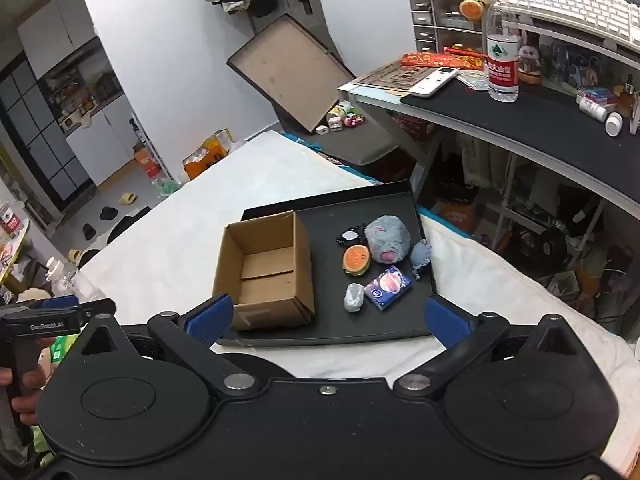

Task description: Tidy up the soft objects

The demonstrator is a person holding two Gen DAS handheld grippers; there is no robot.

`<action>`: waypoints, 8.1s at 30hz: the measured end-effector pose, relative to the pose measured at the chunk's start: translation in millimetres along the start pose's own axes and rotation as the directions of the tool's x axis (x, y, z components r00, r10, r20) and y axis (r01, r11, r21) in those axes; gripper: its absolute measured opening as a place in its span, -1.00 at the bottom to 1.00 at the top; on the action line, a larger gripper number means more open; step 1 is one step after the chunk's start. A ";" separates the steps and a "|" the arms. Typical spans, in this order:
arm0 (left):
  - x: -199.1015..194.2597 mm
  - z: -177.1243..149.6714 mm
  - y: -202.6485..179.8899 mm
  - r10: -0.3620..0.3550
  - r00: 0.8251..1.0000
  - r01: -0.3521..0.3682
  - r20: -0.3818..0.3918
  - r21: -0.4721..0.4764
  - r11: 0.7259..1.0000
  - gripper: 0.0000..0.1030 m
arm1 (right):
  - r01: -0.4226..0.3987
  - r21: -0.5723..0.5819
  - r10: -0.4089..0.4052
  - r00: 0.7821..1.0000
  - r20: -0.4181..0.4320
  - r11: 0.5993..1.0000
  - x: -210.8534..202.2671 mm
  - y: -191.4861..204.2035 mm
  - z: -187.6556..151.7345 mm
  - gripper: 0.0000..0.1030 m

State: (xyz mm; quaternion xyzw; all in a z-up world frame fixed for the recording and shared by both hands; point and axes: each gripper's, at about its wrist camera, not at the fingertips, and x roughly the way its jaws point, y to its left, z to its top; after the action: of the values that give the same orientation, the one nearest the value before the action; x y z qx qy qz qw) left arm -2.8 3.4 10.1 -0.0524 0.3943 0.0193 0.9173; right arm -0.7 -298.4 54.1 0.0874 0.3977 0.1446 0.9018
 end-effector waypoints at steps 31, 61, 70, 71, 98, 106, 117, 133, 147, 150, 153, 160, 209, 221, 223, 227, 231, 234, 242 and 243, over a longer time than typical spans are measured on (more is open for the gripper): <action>-9.8 6.8 -2.4 0.015 0.999 -0.017 0.040 0.039 0.999 0.99 | 0.006 -0.031 -0.006 1.000 -0.007 1.000 2.4 8.6 -4.7 1.00; -7.1 5.9 -21.4 -0.030 0.999 0.027 0.029 0.079 0.996 0.99 | 0.038 -0.024 -0.038 0.999 -0.017 0.999 8.4 -4.3 -8.2 1.00; -2.2 4.2 -27.4 -0.048 0.999 0.047 0.014 0.078 0.996 0.99 | 0.034 -0.028 -0.035 0.999 -0.029 0.999 13.4 -7.0 -6.8 1.00; -1.1 3.8 -28.7 -0.051 0.999 0.050 0.012 0.080 0.996 0.99 | 0.034 -0.029 -0.034 0.999 -0.031 0.999 14.5 -6.8 -6.8 1.00; 84.7 0.2 -30.7 -0.102 0.989 0.103 -0.106 0.000 0.995 0.99 | 0.042 -0.046 -0.048 0.988 -0.145 0.998 86.8 -26.0 1.3 1.00; 119.4 2.1 -23.1 -0.097 0.987 0.092 -0.127 -0.048 0.995 0.99 | 0.047 -0.057 -0.055 0.989 -0.141 0.997 110.4 -39.0 19.2 1.00; 165.2 6.5 -6.8 -0.058 0.987 0.047 -0.149 -0.070 0.996 0.97 | 0.079 -0.079 -0.090 0.985 -0.149 0.994 157.0 -56.9 35.3 1.00; 220.8 4.3 6.2 0.031 0.989 -0.038 -0.146 -0.049 0.998 0.58 | 0.102 -0.182 -0.131 0.979 -0.155 0.978 228.7 -60.9 47.5 0.99; 261.4 5.4 11.7 0.096 0.976 -0.108 -0.196 -0.049 0.993 -0.16 | 0.072 -0.206 -0.109 0.979 -0.171 0.976 287.1 -61.2 54.7 0.88; 267.6 5.3 13.3 0.100 0.973 -0.114 -0.209 -0.055 0.992 -0.40 | 0.081 -0.210 -0.119 0.977 -0.176 0.974 299.6 -62.2 56.0 0.84; 272.3 5.4 16.6 0.080 0.971 -0.100 -0.223 -0.079 0.992 -0.53 | 0.092 -0.216 -0.131 0.976 -0.174 0.972 310.3 -62.0 57.2 0.81; 279.0 9.0 26.2 0.073 0.971 -0.099 -0.226 -0.109 0.989 -0.77 | 0.115 -0.243 -0.168 0.964 -0.209 0.963 336.6 -58.7 50.4 0.72; 257.2 2.3 30.9 -0.042 0.978 0.024 -0.206 -0.089 0.996 -0.45 | -0.056 -0.420 0.030 0.997 -0.067 0.906 245.9 75.7 75.0 -0.28; 261.1 -0.5 42.4 -0.095 0.977 0.068 -0.192 -0.143 0.987 -0.44 | -0.128 -0.529 0.055 0.987 -0.150 0.839 278.5 109.9 57.9 -0.28; 263.0 -1.2 44.3 -0.104 0.977 0.075 -0.186 -0.156 0.985 -0.44 | -0.150 -0.554 0.068 0.984 -0.164 0.819 284.1 115.5 55.5 -0.28; 267.3 -3.3 48.9 -0.117 0.976 0.082 -0.183 -0.188 0.979 -0.45 | -0.208 -0.617 0.097 0.973 -0.209 0.759 295.2 128.3 46.5 -0.27; 269.2 -3.0 53.7 -0.112 0.979 0.076 -0.168 -0.209 0.975 -0.65 | -0.232 -0.635 0.094 0.965 -0.244 0.737 307.8 137.2 38.5 -0.27; 267.7 -0.8 55.7 -0.088 0.986 0.056 -0.139 -0.215 0.975 -0.76 | -0.252 -0.635 0.106 0.960 -0.259 0.730 311.8 141.5 34.5 -0.26; 272.8 3.3 54.6 -0.072 0.989 0.041 -0.132 -0.221 0.974 -0.76 | -0.253 -0.629 0.104 0.959 -0.264 0.735 329.3 142.0 32.9 -0.26; 273.0 3.1 54.9 -0.072 0.989 0.041 -0.133 -0.227 0.973 -0.76 | -0.253 -0.636 0.104 0.960 -0.262 0.729 330.7 144.0 31.3 -0.26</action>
State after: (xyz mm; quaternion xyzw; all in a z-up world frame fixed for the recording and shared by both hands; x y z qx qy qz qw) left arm 183.1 56.7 -190.3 -0.1676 0.4513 0.0336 0.8758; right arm 207.2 -54.7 -114.6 -0.2164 0.4020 0.3710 0.8087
